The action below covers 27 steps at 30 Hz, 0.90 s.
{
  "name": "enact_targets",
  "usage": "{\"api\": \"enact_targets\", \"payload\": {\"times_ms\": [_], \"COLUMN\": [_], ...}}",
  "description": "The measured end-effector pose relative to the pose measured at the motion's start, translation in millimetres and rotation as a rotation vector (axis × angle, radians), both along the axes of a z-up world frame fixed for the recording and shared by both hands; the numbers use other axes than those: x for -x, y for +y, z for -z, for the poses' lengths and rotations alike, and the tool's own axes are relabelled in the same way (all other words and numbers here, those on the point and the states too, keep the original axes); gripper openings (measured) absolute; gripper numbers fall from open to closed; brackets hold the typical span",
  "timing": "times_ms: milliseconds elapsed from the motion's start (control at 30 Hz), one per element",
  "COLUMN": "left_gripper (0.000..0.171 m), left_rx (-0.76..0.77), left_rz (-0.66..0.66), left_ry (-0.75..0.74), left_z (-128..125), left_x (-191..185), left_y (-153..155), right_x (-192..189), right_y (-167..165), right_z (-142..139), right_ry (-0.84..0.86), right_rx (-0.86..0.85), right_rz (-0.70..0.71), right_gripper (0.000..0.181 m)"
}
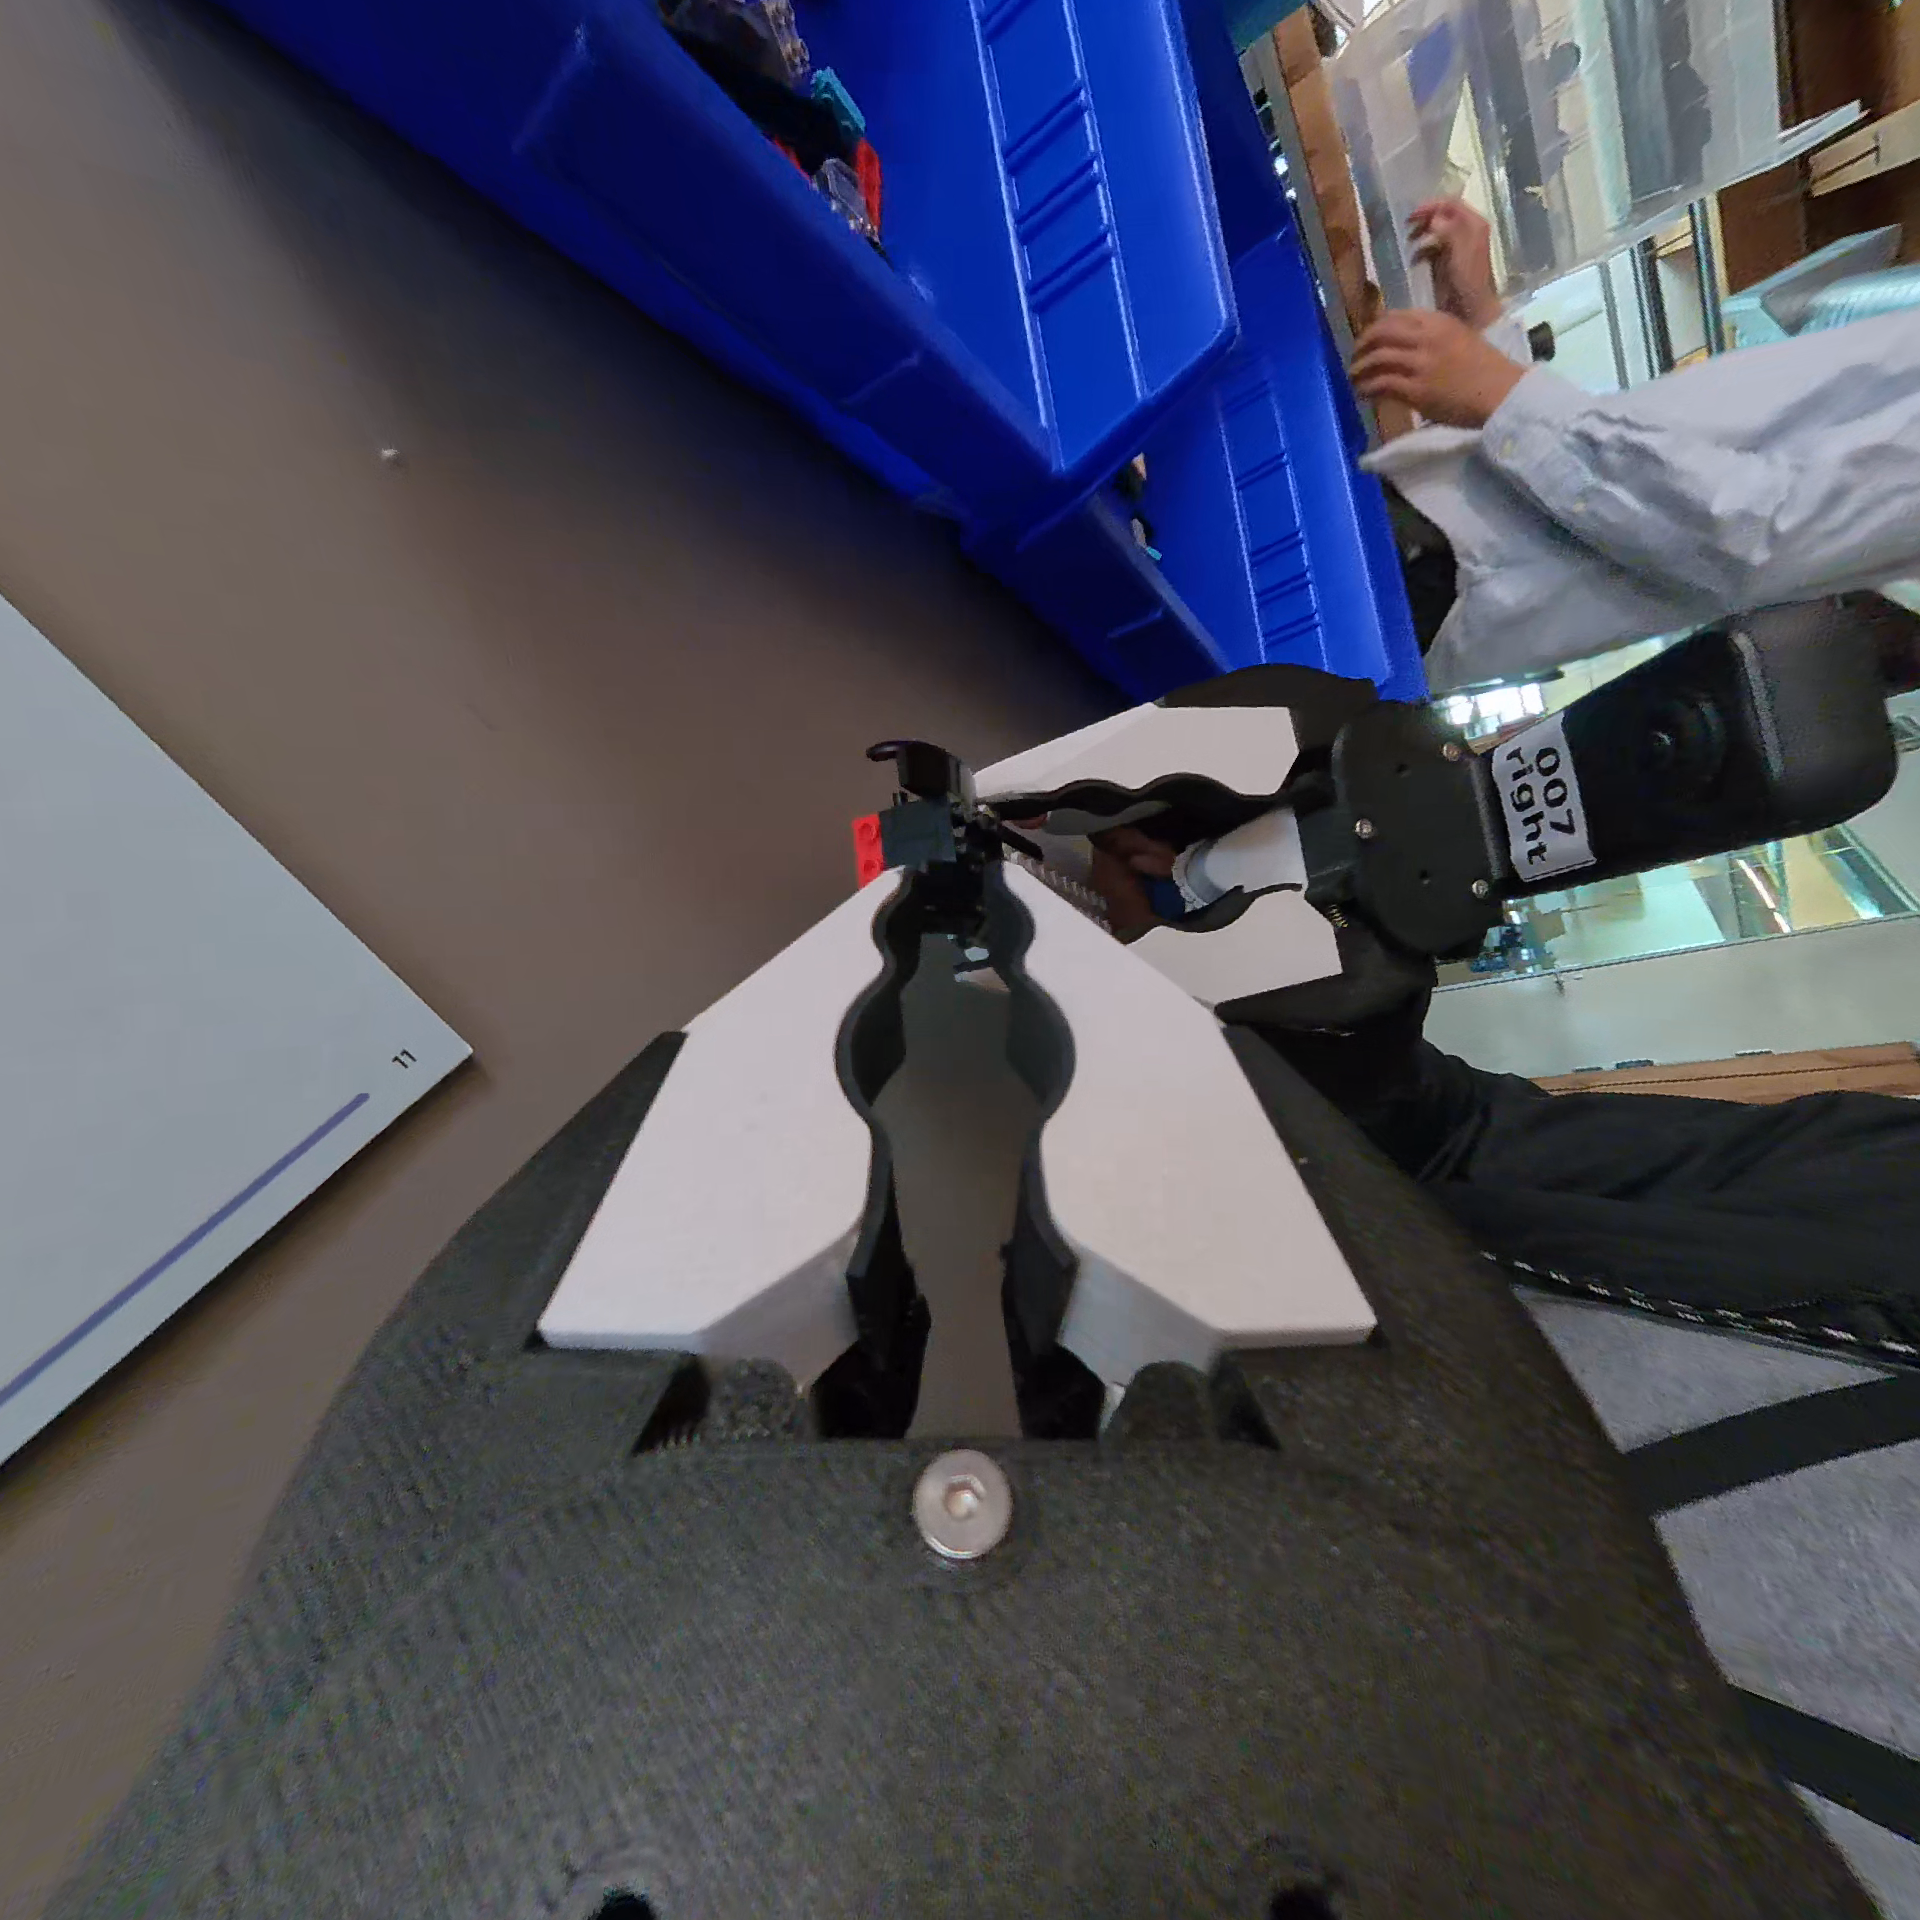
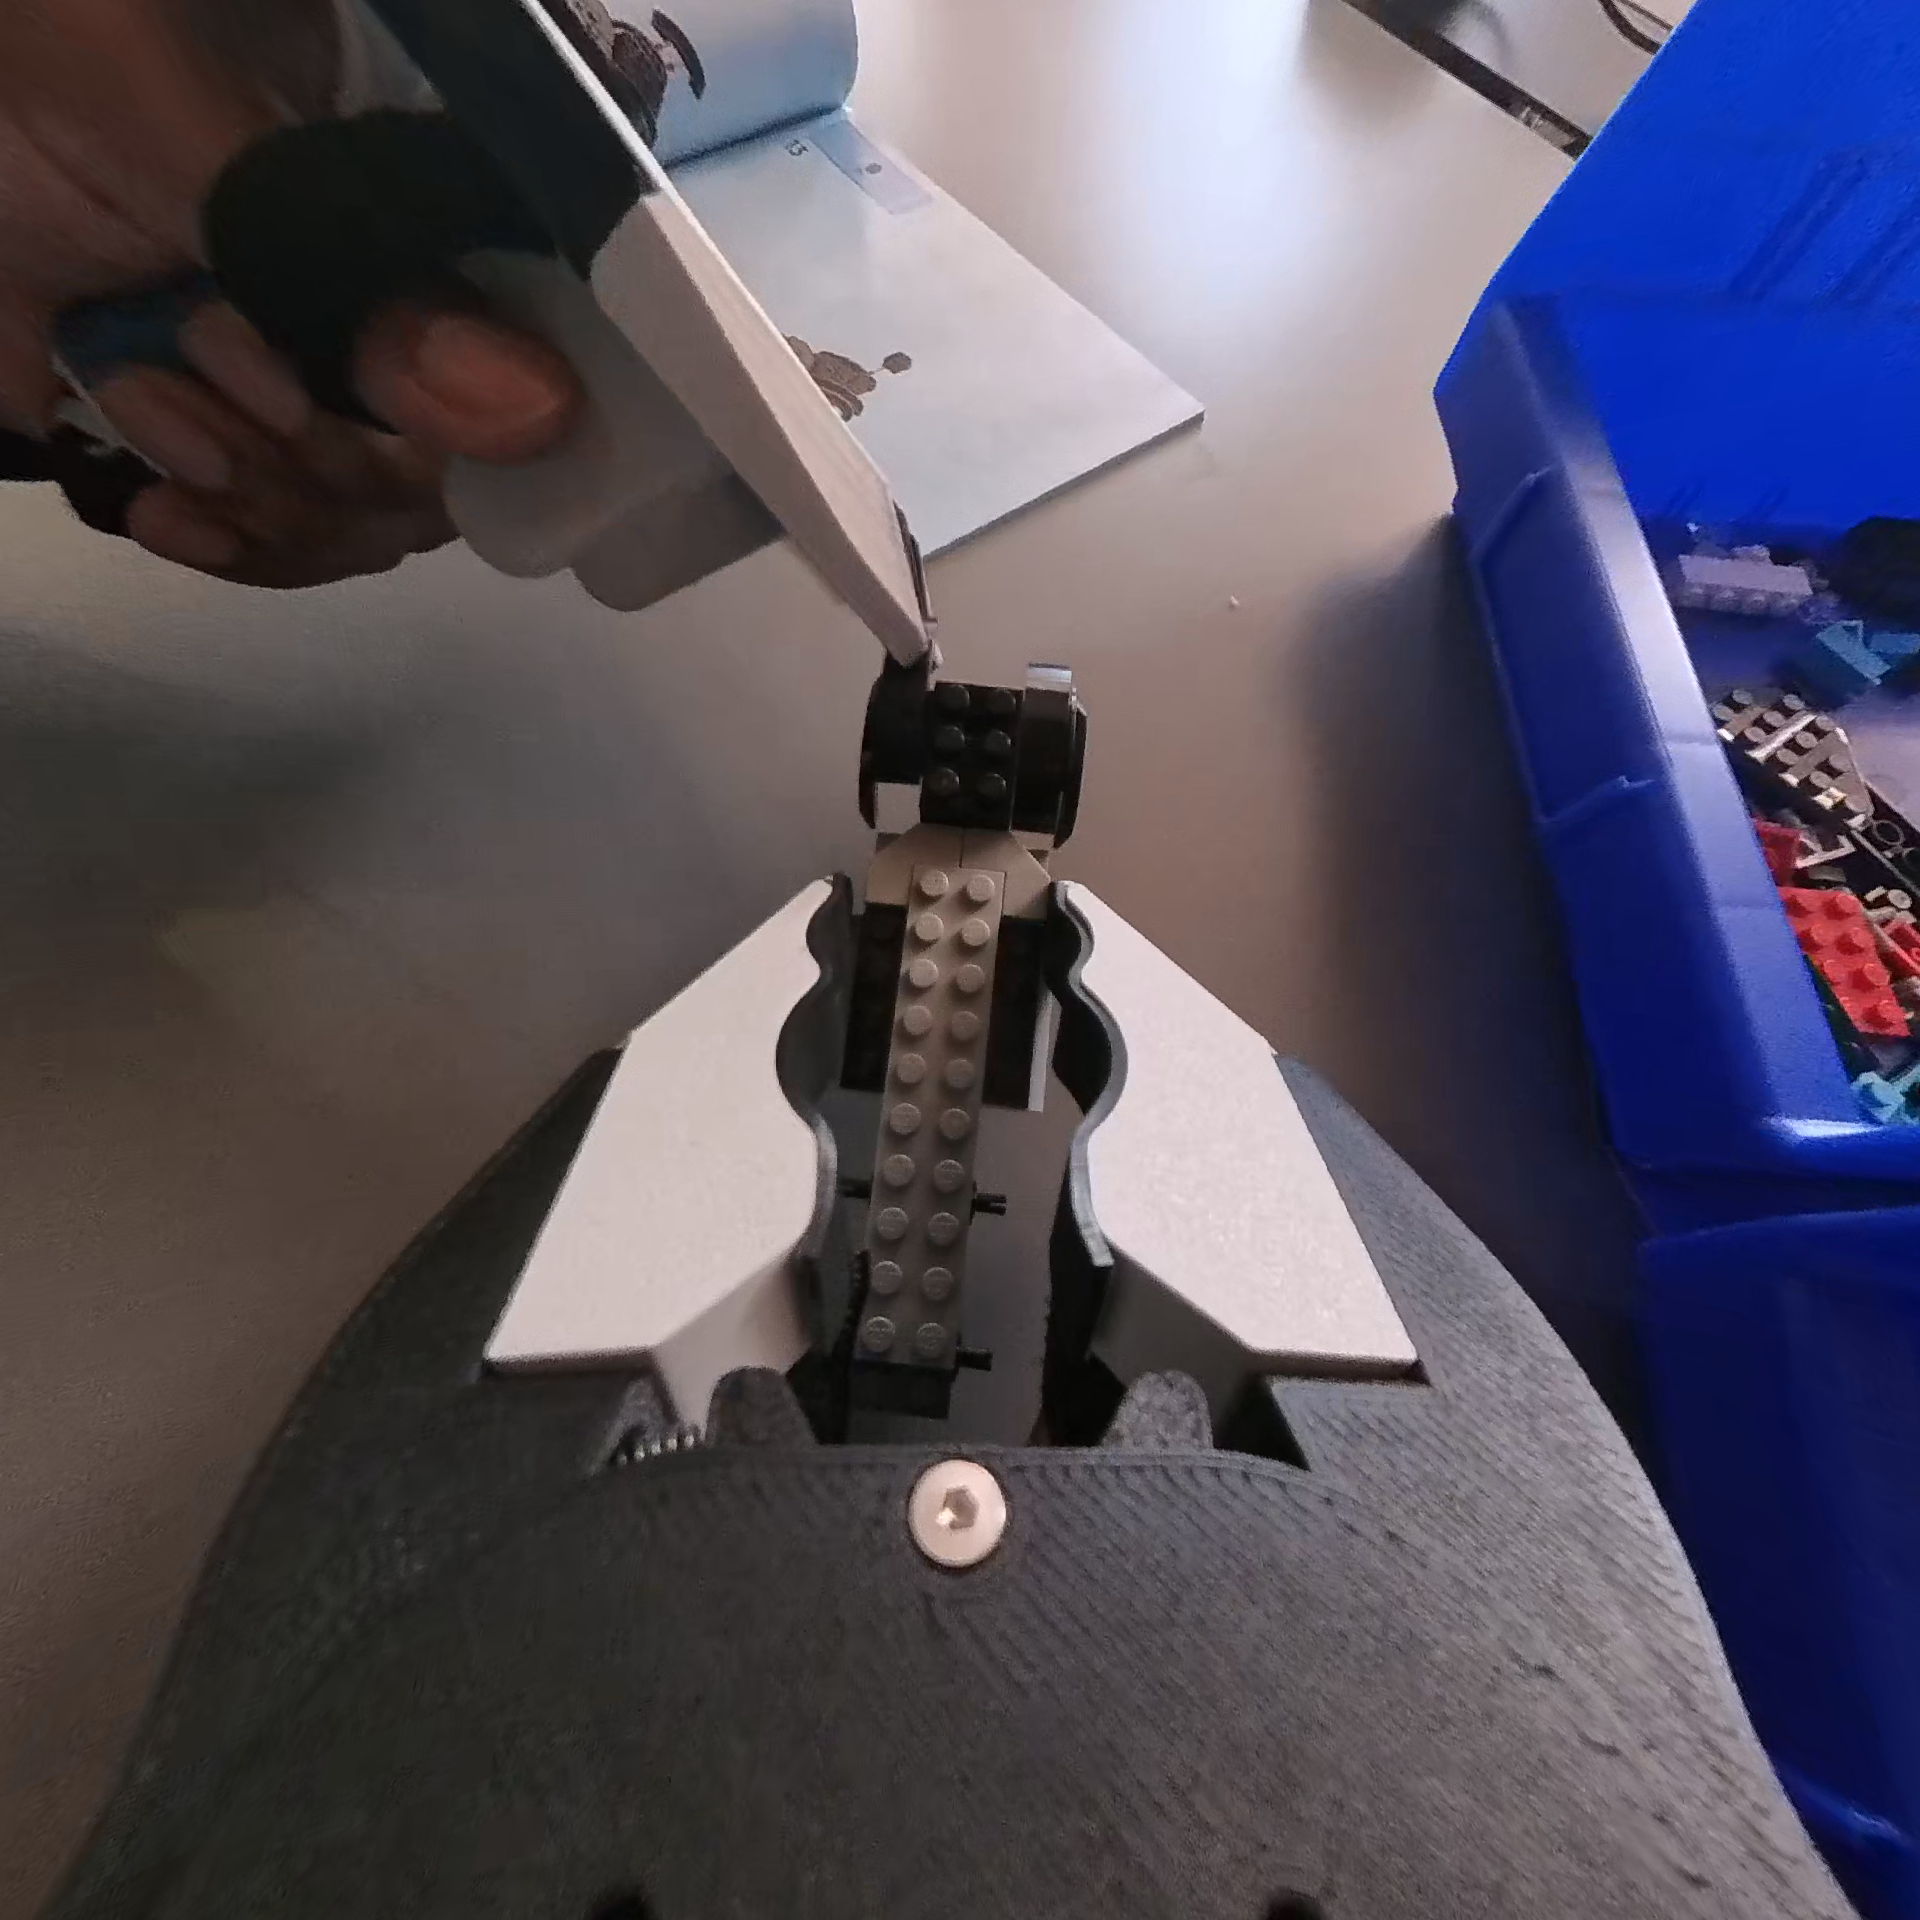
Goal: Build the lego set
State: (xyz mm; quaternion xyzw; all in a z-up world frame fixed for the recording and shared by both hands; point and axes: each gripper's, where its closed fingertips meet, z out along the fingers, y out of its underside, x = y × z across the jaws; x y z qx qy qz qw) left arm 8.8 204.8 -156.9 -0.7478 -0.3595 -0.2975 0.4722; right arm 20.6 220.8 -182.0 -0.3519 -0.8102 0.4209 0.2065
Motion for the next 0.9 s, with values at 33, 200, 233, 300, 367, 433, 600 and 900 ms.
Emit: {"api": "enact_targets", "payload": {"times_ms": [33,200,233,300,367,433,600,900], "left_gripper": [0.011,0.012,0.012,0.012,0.013,0.013,0.013,0.017], "left_rx": [0.005,0.028,0.031,0.038,0.043,0.042,0.043,0.041], "left_rz": [0.001,0.005,0.004,-0.001,-0.005,-0.007,-0.007,-0.019], "left_ry": [0.006,0.037,0.043,0.053,0.057,0.054,0.056,0.056], "left_z": [0.3,1.2,1.1,1.0,1.3,1.4,1.3,1.0], "left_x": [-0.2,-1.2,-0.9,0.2,1.2,1.5,1.2,3.1], "left_y": [0.2,1.4,1.4,1.2,0.7,0.5,1.0,0.6], "right_x": [-0.3,0.1,0.2,0.6,0.7,0.7,0.7,0.4], "right_y": [-0.6,-1.1,-0.9,0.0,0.4,0.5,0.4,0.6], "right_z": [-0.1,-1.2,-1.4,-1.9,-2.5,-2.5,-2.7,-2.5], "right_ry": [-0.001,0.001,0.001,0.003,0.003,0.003,0.002,-0.004], "right_rx": [0.001,0.006,0.009,0.01,0.014,0.016,0.018,0.02], "right_rz": [-0.002,0.001,0.002,0.006,0.008,0.008,0.008,0.009], "right_gripper": [0.039,0.039,0.039,0.039,0.039,0.039,0.039,0.039]}}
